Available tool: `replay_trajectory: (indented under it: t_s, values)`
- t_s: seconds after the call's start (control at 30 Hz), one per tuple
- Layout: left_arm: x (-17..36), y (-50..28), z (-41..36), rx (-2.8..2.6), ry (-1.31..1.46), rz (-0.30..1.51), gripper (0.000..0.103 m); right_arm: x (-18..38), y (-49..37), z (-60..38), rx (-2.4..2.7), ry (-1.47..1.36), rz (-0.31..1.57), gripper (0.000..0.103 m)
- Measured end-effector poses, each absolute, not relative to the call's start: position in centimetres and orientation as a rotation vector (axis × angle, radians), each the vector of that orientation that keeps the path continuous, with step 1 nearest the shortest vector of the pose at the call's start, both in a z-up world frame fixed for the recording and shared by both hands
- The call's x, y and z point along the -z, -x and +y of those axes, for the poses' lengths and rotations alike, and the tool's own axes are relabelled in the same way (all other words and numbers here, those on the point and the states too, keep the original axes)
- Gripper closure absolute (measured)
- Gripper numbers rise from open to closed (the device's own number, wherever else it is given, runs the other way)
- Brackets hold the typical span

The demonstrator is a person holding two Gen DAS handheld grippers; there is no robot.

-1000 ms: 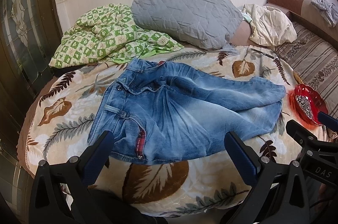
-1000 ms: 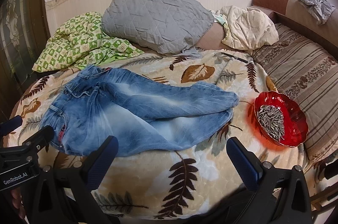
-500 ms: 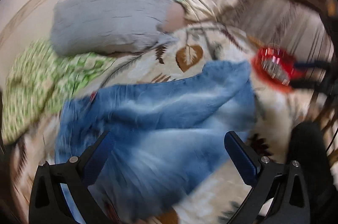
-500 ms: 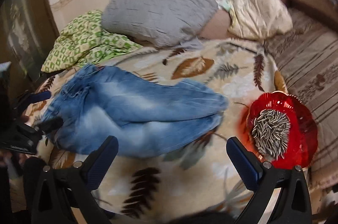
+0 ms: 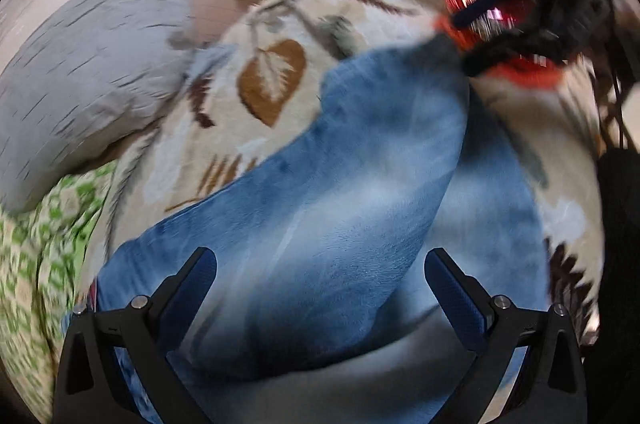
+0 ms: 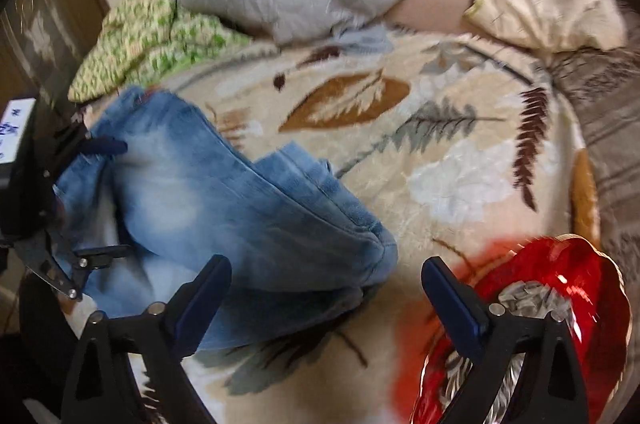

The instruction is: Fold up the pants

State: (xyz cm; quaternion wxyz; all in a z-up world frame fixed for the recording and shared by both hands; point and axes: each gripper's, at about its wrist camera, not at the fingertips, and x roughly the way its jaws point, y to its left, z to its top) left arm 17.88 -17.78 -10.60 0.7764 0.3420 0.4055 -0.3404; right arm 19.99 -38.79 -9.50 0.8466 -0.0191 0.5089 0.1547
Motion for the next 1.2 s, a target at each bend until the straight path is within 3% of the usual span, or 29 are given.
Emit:
replay_trajectory:
  t_s: [0.03, 0.07, 0.1, 0.13, 0.23, 0.3, 0.53, 0.7, 0.77, 0.83, 1.2]
  values:
    - [11.2, -18.2, -17.9, 0.739, -0.764, 0.891, 0.010, 10.1, -20.5, -38.7, -0.340, 0.035, 1.093, 0.035]
    - [12.1, -18.7, -18.1, 0.749, -0.782, 0.923, 0.021, 10.8, -21.0, -38.7, -0.359, 0.022, 1.119, 0.044]
    - [12.4, -19.0, -18.1, 0.771, -0.773, 0.951, 0.048, 11.5, -21.4, -38.6, -0.374, 0.022, 1.143, 0.065]
    - [12.5, -19.3, -18.0, 0.803, -0.743, 0.986, 0.071, 11.8, -21.5, -38.4, -0.378, 0.039, 1.152, 0.079]
    - [11.7, -19.3, -17.9, 0.789, -0.735, 0.960, 0.090, 11.1, -20.7, -38.2, -0.411, 0.029, 1.126, 0.090]
    - [9.9, -19.3, -17.6, 0.768, -0.702, 0.915, 0.092, 9.1, -19.9, -38.1, -0.419, 0.037, 1.082, 0.092]
    - [1.7, -23.7, -17.5, 0.695, -0.429, 0.707, 0.092, -1.9, -21.3, -39.2, -0.330, 0.041, 0.884, 0.094]
    - [5.0, -29.2, -20.2, 0.616, -0.425, 0.802, 0.091, -2.4, -28.7, -39.9, -0.176, 0.028, 0.938, 0.091]
    - [8.0, -31.4, -21.0, 0.576, -0.423, 0.896, 0.075, 0.4, -31.7, -40.2, -0.123, 0.016, 1.021, 0.072]
    - [8.9, -31.7, -20.5, 0.538, -0.397, 0.958, 0.021, 3.0, -33.1, -40.7, -0.066, -0.013, 1.088, 0.023]
    - [4.7, -19.7, -16.1, 0.687, -0.425, 0.886, 0.013, 3.3, -21.4, -39.8, -0.268, 0.001, 1.042, 0.022]
